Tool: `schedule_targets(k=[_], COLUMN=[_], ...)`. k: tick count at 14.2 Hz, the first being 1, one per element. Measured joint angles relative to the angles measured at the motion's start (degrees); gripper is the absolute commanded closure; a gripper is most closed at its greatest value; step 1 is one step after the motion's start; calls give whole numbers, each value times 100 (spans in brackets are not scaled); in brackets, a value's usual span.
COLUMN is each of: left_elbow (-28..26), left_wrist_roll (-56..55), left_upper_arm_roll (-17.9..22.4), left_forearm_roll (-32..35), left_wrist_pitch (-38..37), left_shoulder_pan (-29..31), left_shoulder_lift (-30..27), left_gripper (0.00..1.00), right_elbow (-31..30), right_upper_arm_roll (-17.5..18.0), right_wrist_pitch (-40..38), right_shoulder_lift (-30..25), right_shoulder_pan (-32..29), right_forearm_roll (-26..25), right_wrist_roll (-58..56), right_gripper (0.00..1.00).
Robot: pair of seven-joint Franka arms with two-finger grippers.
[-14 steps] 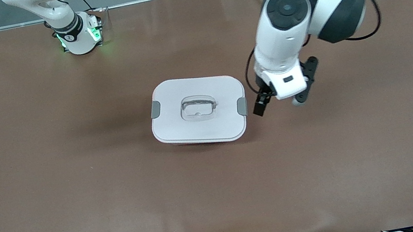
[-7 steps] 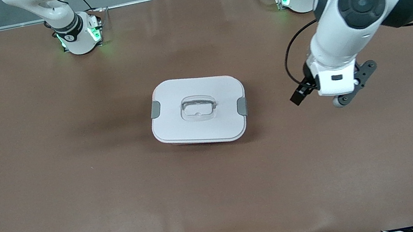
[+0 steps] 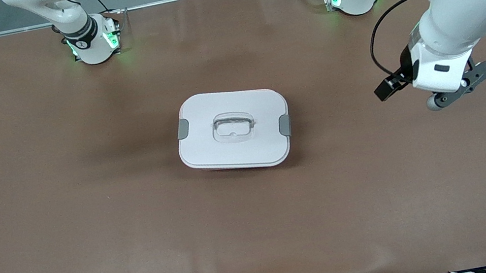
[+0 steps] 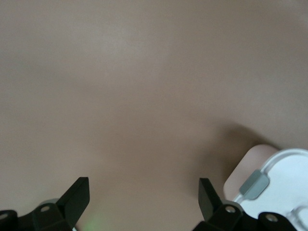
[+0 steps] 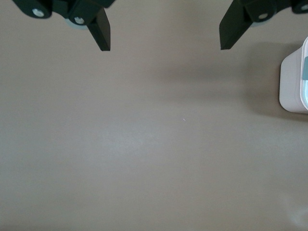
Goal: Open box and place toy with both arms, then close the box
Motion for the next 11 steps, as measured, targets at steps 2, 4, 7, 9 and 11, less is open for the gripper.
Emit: schedule_targets(k=[2, 4, 7, 9, 11], left_elbow=[0, -1, -2, -5, -11], left_wrist_roll=[403, 953, 1525, 1641, 1831], left_upper_arm_roll=[6, 13, 21, 22, 20], left_forearm_roll=[1, 1, 1, 1, 1], left_wrist_pitch=[-119, -292, -528, -637, -708], left_shoulder_pan=[46, 204, 409, 437, 493], left_shoulder_lift=[-113, -234, -392, -471, -523], left_gripper=[0, 0, 0, 0, 0], right_elbow=[-6, -10, -10, -10, -10], right_upper_arm_roll=[15, 37, 45, 46, 47], right_wrist_pitch=[-6, -6, -6, -6, -5], right_shoulder_lift=[3, 6, 6, 6, 6], right_shoulder_pan=[9, 38, 76, 85, 91], right_forearm_roll=[0, 0, 0, 0, 0], right_wrist_roll=[-4, -5, -5, -5, -5], right_gripper=[0, 0, 0, 0, 0])
